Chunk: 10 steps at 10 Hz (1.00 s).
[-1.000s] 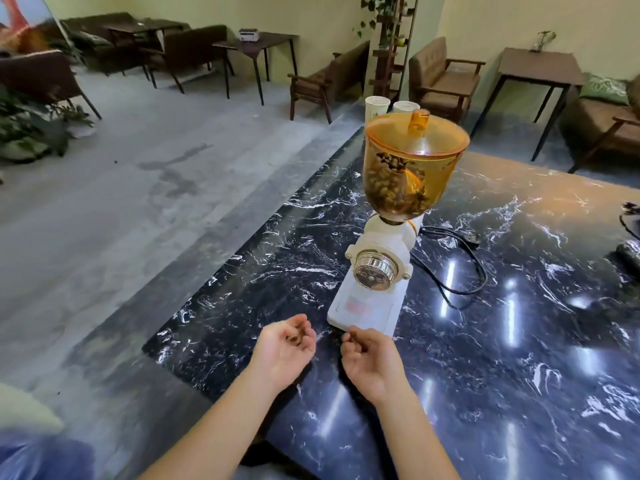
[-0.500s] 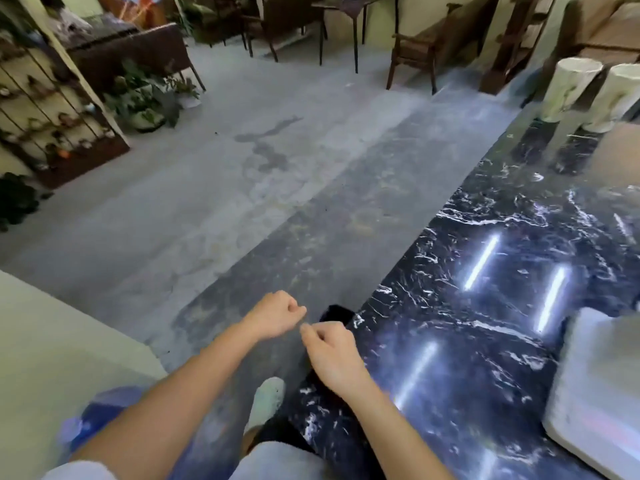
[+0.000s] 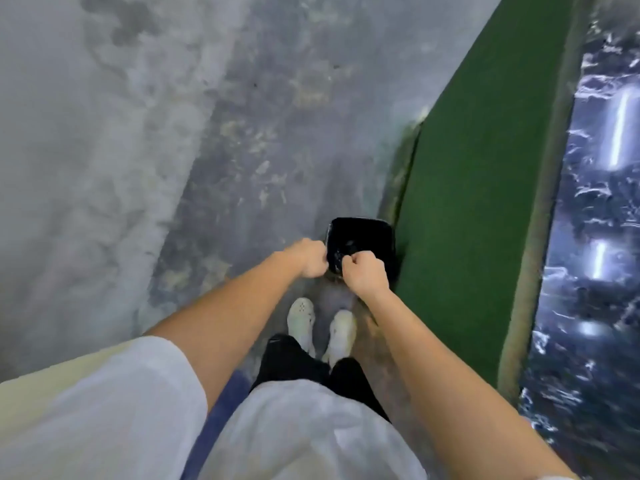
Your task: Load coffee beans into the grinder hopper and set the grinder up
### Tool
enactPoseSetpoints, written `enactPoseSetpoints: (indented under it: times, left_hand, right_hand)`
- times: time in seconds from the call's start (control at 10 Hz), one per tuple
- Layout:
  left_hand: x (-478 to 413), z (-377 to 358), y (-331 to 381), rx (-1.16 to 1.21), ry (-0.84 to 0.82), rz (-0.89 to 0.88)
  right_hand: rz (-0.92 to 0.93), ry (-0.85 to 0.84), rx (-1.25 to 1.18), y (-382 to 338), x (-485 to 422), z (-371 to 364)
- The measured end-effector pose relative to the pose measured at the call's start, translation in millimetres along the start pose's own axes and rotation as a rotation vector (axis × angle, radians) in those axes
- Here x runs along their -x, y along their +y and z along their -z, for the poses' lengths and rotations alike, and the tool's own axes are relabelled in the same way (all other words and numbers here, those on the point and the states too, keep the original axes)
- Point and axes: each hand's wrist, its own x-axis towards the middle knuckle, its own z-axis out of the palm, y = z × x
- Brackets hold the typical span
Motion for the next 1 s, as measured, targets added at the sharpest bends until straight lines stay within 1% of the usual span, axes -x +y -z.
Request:
enactPoseSetpoints:
  times: [0.1, 0.2, 0.3, 0.4, 0.5, 0.6, 0.7, 0.8, 0.9, 1.0]
  left_hand:
    - [-73.9, -12.5, -12.4, -0.041, -0.015, -0.022]
    - [-149.8, -41.3, -24.9, -0.103, -0.051, -0.082]
    - [-224.4, -75.5, -33.8, -0.149, -0.104, -0.138]
    - [-279.0, -105.9, -41.3, -0.146, -0.085, -0.181]
    - [-311.7, -127.7, -44.2, -0.107, -0.065, -0.206]
    - [-330.8, -140.0, -44.0, -0.051, -0.096, -0.205]
    - [-343.6, -145.6, -42.8, -0.036, -0.179, -0.217]
    - [-352.0, -150.3, -42.9, -0.078, -0.210, -0.242]
    - [-343.9, -146.0, -44.8, -0.153, -0.192, -0.245]
    - [-325.3, -138.8, -48.0, -0.281, -0.140, -0.234]
  right_hand:
    - [-0.119, 0.059, 0.031, 34.2, -72.3, -16.6]
    - [-0.173, 0.093, 0.085, 69.2, -148.5, -40.3]
    - [-0.194, 0.093, 0.144, 106.9, -219.0, -67.2]
    - [-0.216, 0.058, 0.163, 138.6, -269.9, -89.5]
    - [-0.231, 0.038, 0.102, 156.7, -301.1, -102.5]
    - [-0.190, -0.044, 0.071, 165.4, -319.8, -108.5]
    - [-0.114, -0.107, 0.122, 170.5, -333.3, -110.7]
    - [-0.088, -0.156, 0.162, 175.2, -340.8, -111.1]
    - [-0.083, -0.166, 0.209, 175.2, -338.0, -110.4]
    - [-0.073, -0.173, 0.307, 168.7, -322.0, -104.4]
